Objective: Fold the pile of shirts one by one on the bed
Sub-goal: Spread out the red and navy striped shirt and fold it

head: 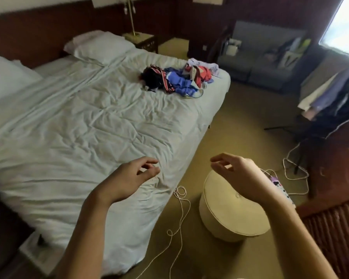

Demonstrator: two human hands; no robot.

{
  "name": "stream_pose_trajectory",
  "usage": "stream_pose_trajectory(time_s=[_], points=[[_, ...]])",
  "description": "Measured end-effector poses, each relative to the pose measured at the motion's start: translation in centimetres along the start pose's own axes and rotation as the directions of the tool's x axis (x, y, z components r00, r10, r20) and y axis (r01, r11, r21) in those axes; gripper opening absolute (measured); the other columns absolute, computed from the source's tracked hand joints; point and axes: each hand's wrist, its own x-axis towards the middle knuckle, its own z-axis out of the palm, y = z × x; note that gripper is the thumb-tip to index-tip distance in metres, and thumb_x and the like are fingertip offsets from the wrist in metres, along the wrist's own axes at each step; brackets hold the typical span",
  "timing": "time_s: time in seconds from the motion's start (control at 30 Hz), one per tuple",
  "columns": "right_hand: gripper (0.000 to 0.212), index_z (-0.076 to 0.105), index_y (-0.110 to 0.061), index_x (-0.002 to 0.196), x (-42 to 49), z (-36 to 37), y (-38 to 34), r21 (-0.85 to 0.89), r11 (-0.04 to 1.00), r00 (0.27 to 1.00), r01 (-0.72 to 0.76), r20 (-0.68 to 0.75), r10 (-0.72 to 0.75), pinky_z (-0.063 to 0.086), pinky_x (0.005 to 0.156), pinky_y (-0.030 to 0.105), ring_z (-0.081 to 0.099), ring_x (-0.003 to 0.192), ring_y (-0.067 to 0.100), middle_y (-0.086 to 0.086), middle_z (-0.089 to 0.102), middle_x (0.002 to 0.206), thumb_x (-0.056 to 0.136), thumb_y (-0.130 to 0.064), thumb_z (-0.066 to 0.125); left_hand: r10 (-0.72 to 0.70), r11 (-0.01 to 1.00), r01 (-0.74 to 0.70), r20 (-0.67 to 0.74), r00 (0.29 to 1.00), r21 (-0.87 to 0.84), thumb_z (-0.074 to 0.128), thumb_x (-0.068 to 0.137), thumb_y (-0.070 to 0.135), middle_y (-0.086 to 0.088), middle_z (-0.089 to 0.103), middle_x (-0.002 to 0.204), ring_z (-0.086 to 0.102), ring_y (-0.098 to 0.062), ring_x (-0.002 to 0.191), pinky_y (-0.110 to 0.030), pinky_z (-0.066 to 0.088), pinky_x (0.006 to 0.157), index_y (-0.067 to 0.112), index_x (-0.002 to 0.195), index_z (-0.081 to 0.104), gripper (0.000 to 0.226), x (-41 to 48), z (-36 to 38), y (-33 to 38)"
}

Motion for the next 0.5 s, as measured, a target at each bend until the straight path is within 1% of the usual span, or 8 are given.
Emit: stream_pose_trajectory(time_s=[0.1, 0.13, 0.2, 0.27, 0.33, 0.37, 0.43, 0.5], points=[[0.027, 0.066, -0.035, 0.118, 5.9, 0.3, -0.4, -0.024, 0.999, 0.998, 0.045, 0.035, -0.044, 0.054, 0.083, 0.027, 0.064, 0.092, 0.002, -0.019, 0.065, 0.100, 0.096, -0.047, 0.056, -0.027, 0.999, 0.025, -0.069, 0.997, -0.034, 0.055, 0.086, 0.062, 0.020, 0.063, 0.111, 0.061, 0.011, 0.095, -0.008, 0.043, 0.076, 0.043, 0.123, 0.062, 0.042, 3.5, -2.1, -1.2], [0.028, 0.066, -0.035, 0.118, 7.9, 0.3, -0.3, -0.030, 0.998, 0.997, 0.061, 0.048, -0.060, 0.055, 0.084, 0.028, 0.064, 0.092, 0.003, -0.017, 0.067, 0.102, 0.096, -0.048, 0.056, -0.041, 0.998, 0.038, -0.084, 0.996, -0.041, 0.055, 0.083, 0.065, 0.020, 0.063, 0.111, 0.062, 0.009, 0.095, -0.011, 0.043, 0.077, 0.044, 0.121, 0.062, 0.044, 4.8, -2.7, -1.6], [0.031, 0.065, -0.036, 0.119, 12.4, 0.3, 0.0, -0.043, 0.994, 0.992, 0.098, 0.084, -0.094, 0.056, 0.086, 0.032, 0.065, 0.094, 0.006, -0.015, 0.068, 0.107, 0.095, -0.051, 0.054, -0.077, 0.996, 0.072, -0.102, 0.992, -0.048, 0.054, 0.079, 0.067, 0.019, 0.063, 0.111, 0.063, 0.007, 0.095, -0.010, 0.044, 0.076, 0.046, 0.118, 0.063, 0.045, 7.9, -3.8, -2.1], [0.032, 0.065, -0.038, 0.120, 17.1, 0.1, 0.6, -0.041, 0.990, 0.985, 0.133, 0.114, -0.128, 0.055, 0.087, 0.033, 0.065, 0.095, 0.007, -0.014, 0.069, 0.110, 0.094, -0.052, 0.054, -0.111, 0.993, 0.107, -0.119, 0.987, -0.040, 0.054, 0.079, 0.066, 0.019, 0.063, 0.111, 0.063, 0.005, 0.095, -0.009, 0.044, 0.075, 0.047, 0.117, 0.062, 0.043, 11.1, -4.8, -2.4], [0.031, 0.064, -0.038, 0.120, 22.0, -0.4, 1.1, -0.035, 0.988, 0.977, 0.153, 0.152, -0.146, 0.054, 0.085, 0.030, 0.065, 0.094, 0.007, -0.014, 0.068, 0.111, 0.094, -0.052, 0.054, -0.148, 0.989, 0.145, -0.151, 0.977, -0.029, 0.054, 0.083, 0.063, 0.019, 0.063, 0.112, 0.062, 0.002, 0.100, -0.013, 0.043, 0.081, 0.043, 0.121, 0.063, 0.044, 14.6, -5.8, -2.3], [0.031, 0.064, -0.038, 0.120, 24.3, -0.8, 1.4, -0.036, 0.987, 0.974, 0.158, 0.173, -0.149, 0.054, 0.084, 0.029, 0.064, 0.094, 0.007, -0.014, 0.068, 0.111, 0.095, -0.053, 0.053, -0.168, 0.986, 0.166, -0.162, 0.972, -0.025, 0.055, 0.087, 0.060, 0.019, 0.063, 0.111, 0.060, 0.004, 0.102, -0.013, 0.042, 0.082, 0.040, 0.122, 0.063, 0.041, 16.4, -6.3, -2.0], [0.032, 0.064, -0.038, 0.120, 28.5, -1.7, 1.9, -0.049, 0.983, 0.964, 0.177, 0.211, -0.163, 0.054, 0.083, 0.030, 0.064, 0.093, 0.006, -0.015, 0.068, 0.111, 0.095, -0.054, 0.052, -0.196, 0.980, 0.195, -0.172, 0.965, -0.025, 0.057, 0.092, 0.053, 0.020, 0.063, 0.109, 0.058, 0.011, 0.100, -0.009, 0.040, 0.080, 0.038, 0.121, 0.064, 0.034, 19.8, -7.2, -1.4], [0.034, 0.064, -0.038, 0.120, 32.3, -2.6, 2.3, -0.058, 0.978, 0.955, 0.198, 0.235, -0.179, 0.055, 0.081, 0.029, 0.064, 0.090, 0.003, -0.016, 0.067, 0.111, 0.094, -0.055, 0.052, -0.213, 0.977, 0.212, -0.175, 0.961, -0.026, 0.058, 0.094, 0.049, 0.020, 0.064, 0.109, 0.057, 0.013, 0.101, -0.008, 0.040, 0.079, 0.038, 0.119, 0.065, 0.029, 23.1, -8.0, -0.8]])
